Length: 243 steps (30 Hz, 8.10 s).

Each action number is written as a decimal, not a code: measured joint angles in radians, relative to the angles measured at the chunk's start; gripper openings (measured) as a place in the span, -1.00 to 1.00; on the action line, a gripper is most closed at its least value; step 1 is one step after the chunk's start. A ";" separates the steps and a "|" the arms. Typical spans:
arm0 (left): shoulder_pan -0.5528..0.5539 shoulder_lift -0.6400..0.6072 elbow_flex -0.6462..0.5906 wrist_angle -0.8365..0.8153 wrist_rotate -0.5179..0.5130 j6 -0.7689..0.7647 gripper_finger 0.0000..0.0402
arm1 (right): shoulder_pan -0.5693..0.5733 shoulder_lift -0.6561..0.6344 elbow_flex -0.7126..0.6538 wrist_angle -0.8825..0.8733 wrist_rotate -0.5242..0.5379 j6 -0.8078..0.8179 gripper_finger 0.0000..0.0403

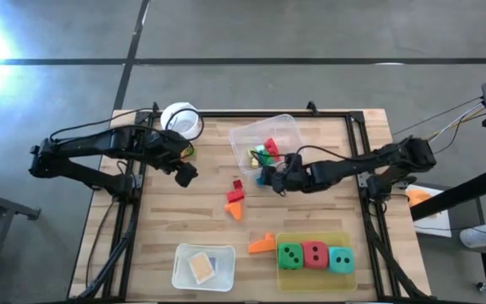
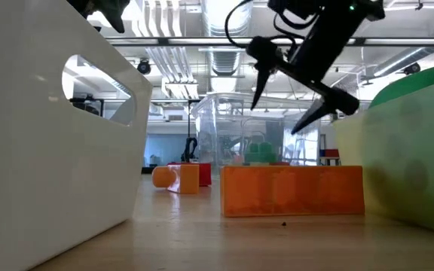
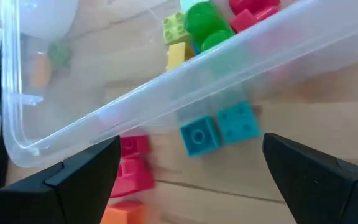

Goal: Pick & Place Toys
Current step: Adjust the transparent bin on the table, then put the orange game piece into the transparent bin

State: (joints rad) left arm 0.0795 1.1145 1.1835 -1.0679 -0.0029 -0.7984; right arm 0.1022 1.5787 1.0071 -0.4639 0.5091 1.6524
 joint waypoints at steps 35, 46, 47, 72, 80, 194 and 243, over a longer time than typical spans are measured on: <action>0.000 0.000 0.000 -0.009 0.007 0.051 0.45 | -0.026 0.216 0.094 -0.085 -0.101 -0.155 0.91; 0.000 0.000 0.000 -0.010 0.007 0.060 0.45 | -0.044 0.225 0.098 -0.143 -0.118 -0.057 0.91; 0.000 0.000 0.000 -0.010 0.008 0.059 0.45 | -0.050 0.225 0.098 -0.159 -0.119 -0.033 0.91; 0.000 0.000 0.000 -0.010 0.013 0.070 0.45 | -0.096 0.240 0.104 -0.184 -0.155 -0.015 0.91; 0.000 0.000 0.000 -0.010 0.013 0.070 0.45 | -0.080 0.240 0.154 -0.206 -0.155 -0.114 0.91; 0.000 -0.090 0.000 -0.140 0.029 0.194 0.45 | -0.113 0.189 1.026 -1.075 -0.322 -0.739 -0.22; 0.000 -0.090 -0.003 -0.139 0.021 0.166 0.45 | -0.516 0.575 1.044 -0.864 -0.427 -0.911 -0.22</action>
State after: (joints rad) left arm 0.0797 1.0248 1.1807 -1.2074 0.0185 -0.6328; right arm -0.4134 2.1537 2.0514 -1.3281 0.0821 0.7417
